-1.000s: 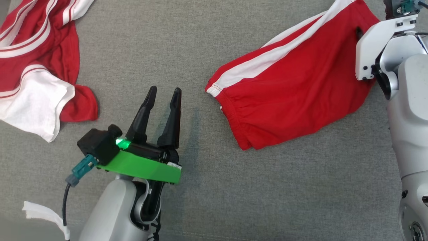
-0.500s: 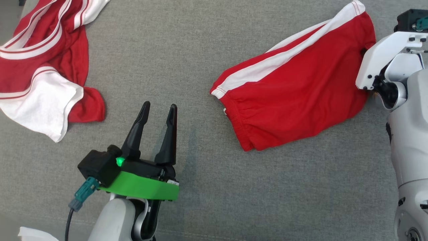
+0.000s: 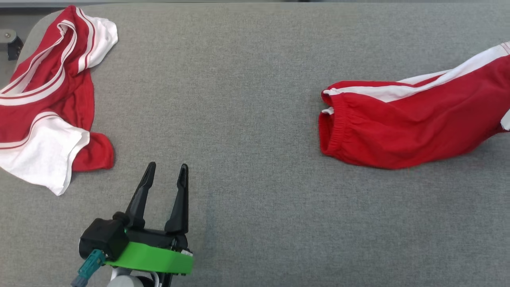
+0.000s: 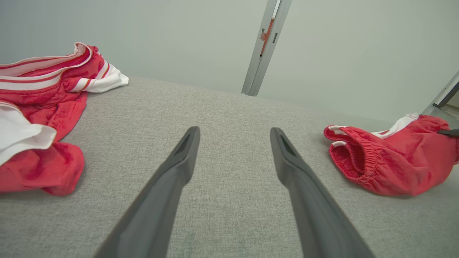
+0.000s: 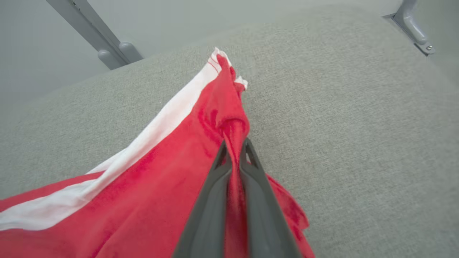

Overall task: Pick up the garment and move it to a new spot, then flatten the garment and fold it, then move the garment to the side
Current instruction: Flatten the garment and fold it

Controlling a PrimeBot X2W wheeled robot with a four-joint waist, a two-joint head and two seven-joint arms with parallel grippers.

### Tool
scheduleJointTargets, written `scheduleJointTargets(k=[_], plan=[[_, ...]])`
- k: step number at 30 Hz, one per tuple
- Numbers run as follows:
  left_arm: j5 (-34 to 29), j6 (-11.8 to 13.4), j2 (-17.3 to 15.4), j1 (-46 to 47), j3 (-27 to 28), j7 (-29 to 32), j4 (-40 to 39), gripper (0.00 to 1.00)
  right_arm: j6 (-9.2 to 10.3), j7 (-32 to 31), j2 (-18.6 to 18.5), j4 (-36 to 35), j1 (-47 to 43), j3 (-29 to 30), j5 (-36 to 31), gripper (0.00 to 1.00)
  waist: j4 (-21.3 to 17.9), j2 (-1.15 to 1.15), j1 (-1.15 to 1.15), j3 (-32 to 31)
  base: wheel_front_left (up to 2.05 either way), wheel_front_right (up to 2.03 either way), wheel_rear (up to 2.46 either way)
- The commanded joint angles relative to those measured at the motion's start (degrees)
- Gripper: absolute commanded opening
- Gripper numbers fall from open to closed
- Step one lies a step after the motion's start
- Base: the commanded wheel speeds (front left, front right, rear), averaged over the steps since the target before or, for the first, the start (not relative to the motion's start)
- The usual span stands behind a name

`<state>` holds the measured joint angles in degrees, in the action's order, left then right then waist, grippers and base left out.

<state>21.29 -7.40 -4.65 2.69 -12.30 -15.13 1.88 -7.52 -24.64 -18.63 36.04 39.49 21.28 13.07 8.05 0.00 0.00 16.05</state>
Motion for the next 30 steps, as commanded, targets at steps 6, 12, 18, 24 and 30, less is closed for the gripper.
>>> scheduleJointTargets(k=[6,12,18,24,30], plan=[[0.3,-0.2,0.8,-2.5,0.8,0.0,0.6,1.00,0.06,-2.9,1.9,-9.3,-2.9,-8.4,3.8,0.00,-1.2,0.00,0.00,-2.3,0.00,0.00,0.00],[0.5,-0.2,1.3,-2.6,0.6,0.0,1.2,1.00,0.05,-6.5,5.7,-17.3,-6.7,-22.1,8.4,0.00,-0.9,0.00,0.00,-2.3,0.00,0.00,0.00],[-0.3,-0.2,1.5,-1.6,0.3,0.0,1.5,1.00,0.06,-5.5,10.1,-17.1,-9.6,-32.3,9.9,0.00,0.2,0.00,0.00,-2.4,0.00,0.00,0.00],[-0.7,-0.2,1.6,-2.0,0.6,0.0,1.9,1.00,0.05,-0.8,12.0,-13.1,-10.3,-34.0,8.3,0.00,1.2,0.00,0.00,-3.6,0.00,0.00,0.00],[-1.3,-0.2,1.7,-3.9,1.4,0.0,2.1,1.00,0.05,4.9,13.4,-11.7,-11.1,-33.2,9.0,1.00,0.5,0.00,0.00,-5.3,0.00,0.00,0.00]])
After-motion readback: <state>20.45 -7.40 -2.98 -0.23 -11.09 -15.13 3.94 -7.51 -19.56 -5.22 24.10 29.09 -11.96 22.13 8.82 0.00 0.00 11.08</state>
